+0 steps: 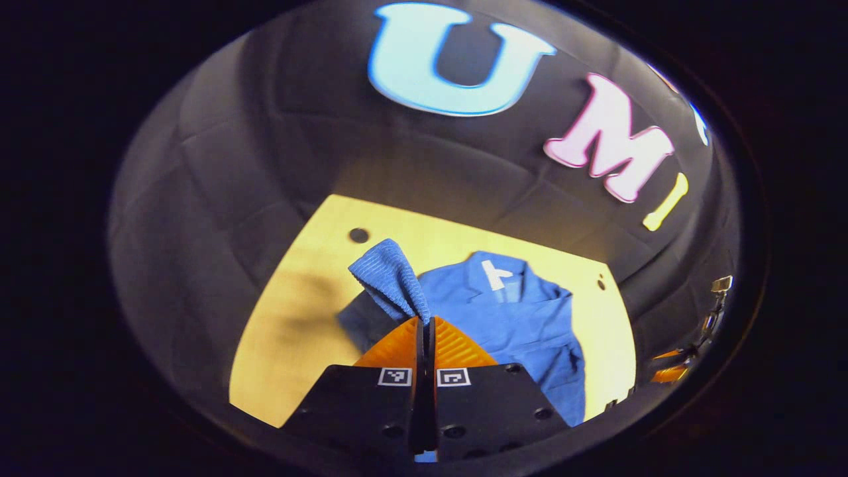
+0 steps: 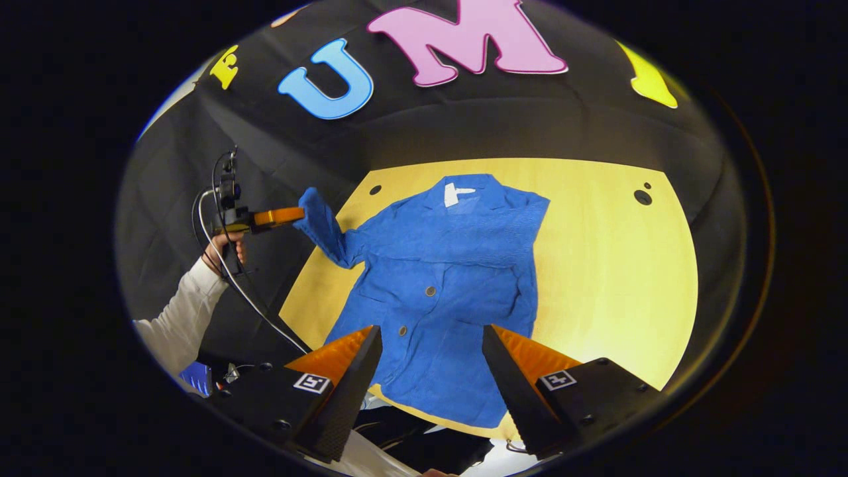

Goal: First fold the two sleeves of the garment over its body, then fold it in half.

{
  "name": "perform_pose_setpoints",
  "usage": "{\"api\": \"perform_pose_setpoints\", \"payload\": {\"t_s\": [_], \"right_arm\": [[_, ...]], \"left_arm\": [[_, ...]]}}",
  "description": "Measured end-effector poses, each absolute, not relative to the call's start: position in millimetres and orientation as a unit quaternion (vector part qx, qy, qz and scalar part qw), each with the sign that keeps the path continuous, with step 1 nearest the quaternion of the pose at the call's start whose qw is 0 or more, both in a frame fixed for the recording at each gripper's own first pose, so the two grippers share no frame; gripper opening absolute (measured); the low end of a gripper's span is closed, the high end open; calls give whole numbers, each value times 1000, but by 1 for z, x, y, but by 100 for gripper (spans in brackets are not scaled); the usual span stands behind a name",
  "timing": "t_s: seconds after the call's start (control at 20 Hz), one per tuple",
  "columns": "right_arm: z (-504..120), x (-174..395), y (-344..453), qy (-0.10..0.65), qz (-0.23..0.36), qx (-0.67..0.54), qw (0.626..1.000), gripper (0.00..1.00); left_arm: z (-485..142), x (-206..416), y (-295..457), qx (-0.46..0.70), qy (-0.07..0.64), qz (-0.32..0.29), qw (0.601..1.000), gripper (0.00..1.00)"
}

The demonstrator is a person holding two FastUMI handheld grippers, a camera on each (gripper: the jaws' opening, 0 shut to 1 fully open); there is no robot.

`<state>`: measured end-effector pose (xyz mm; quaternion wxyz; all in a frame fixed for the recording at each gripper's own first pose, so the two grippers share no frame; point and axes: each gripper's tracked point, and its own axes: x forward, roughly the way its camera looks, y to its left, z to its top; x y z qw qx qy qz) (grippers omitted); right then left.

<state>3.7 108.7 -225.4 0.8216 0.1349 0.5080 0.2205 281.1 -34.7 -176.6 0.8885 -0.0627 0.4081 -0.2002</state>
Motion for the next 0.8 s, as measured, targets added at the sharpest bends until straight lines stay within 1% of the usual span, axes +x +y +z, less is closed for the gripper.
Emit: {"api": "perform_pose_setpoints", "payload": {"t_s": [0.2,0.35,0.45,0.65,0.75,0.8], "right_arm": [[-232,-2,63,507,201,137,827,98],[-240,-5,40,505,190,145,830,98],[-256,-8,29,511,184,155,825,98],[-277,-10,18,525,183,168,814,98],[-285,-9,11,529,183,170,811,98],[-288,-7,8,532,184,172,809,98]], "left_arm": [[-171,285,-159,-33,410,-275,869,0],[-203,287,-235,-8,429,-320,845,0],[-234,286,-271,9,477,-315,821,0],[-293,295,-312,72,516,-304,798,0],[-310,296,-324,73,531,-298,790,0],[-312,294,-334,54,535,-307,785,1]]}}
